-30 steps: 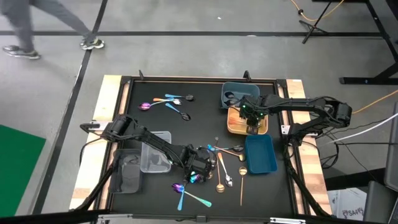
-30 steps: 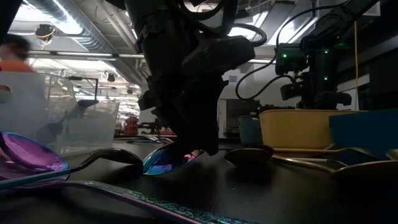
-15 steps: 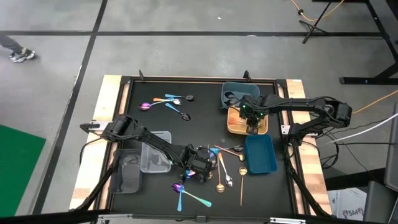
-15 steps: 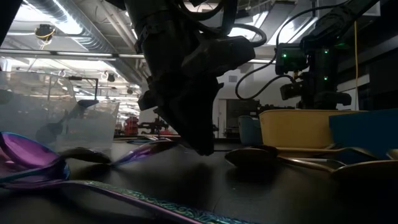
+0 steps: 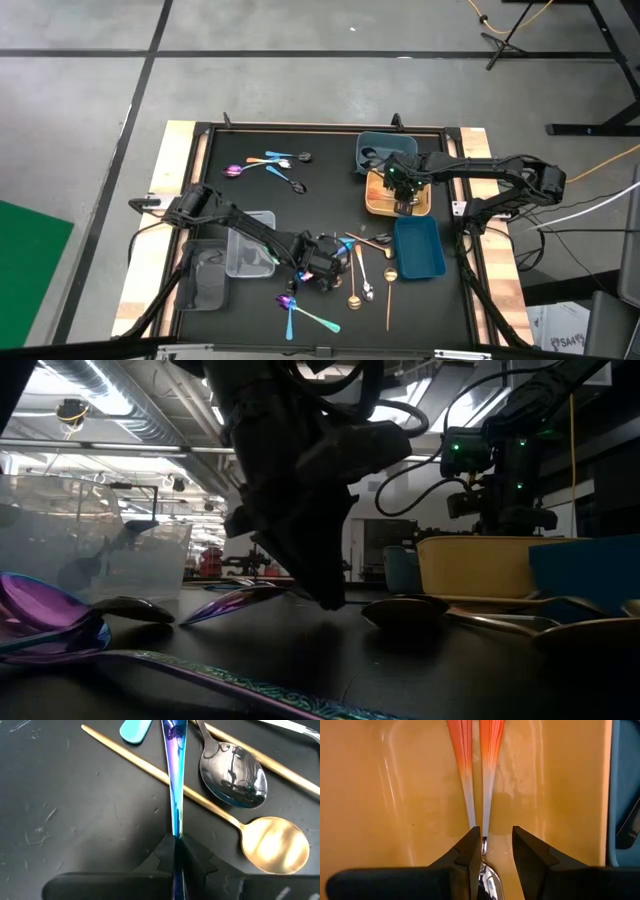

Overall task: Sort silverware by color (type)
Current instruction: Put the purple spoon into the transparent bin

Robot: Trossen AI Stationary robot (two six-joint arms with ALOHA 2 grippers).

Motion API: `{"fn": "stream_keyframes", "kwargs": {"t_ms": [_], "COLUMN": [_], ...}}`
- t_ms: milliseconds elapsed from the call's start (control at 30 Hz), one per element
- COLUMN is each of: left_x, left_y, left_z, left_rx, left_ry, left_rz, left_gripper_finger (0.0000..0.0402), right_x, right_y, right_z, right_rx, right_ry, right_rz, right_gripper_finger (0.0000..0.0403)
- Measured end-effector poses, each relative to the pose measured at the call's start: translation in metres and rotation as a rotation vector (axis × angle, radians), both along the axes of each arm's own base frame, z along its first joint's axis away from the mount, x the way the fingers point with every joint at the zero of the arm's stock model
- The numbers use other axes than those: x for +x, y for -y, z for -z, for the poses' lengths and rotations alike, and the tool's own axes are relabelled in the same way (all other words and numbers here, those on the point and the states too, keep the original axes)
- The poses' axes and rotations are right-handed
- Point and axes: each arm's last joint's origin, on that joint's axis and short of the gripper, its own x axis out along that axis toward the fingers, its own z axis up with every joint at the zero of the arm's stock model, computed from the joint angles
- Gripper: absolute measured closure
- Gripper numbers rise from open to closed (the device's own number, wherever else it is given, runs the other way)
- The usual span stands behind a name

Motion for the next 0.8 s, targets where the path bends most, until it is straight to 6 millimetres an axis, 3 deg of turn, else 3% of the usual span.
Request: {"fn": "stream_keyframes", "kwargs": {"t_ms": [433, 800], "left_x": [0.002, -0.007], "left_y": [-0.007, -0.012], "left_z": [-0.006, -0.059], "left_rx": [-0.074, 0.046], "left_ry": [-0.014, 0.096], "left_rz": [0.043, 0.228], "left_gripper_finger": [0.0391, 0.0391], "right_x": [0.000, 0.000], "right_y": [0.000, 0.000], "right_z": [0.000, 0.000], "right_rx": [0.000, 0.000], "right_ry": [-0.001, 0.000], "right_rz": [0.000, 0.000], "right_gripper_finger": [0.0301, 0.0301]}}
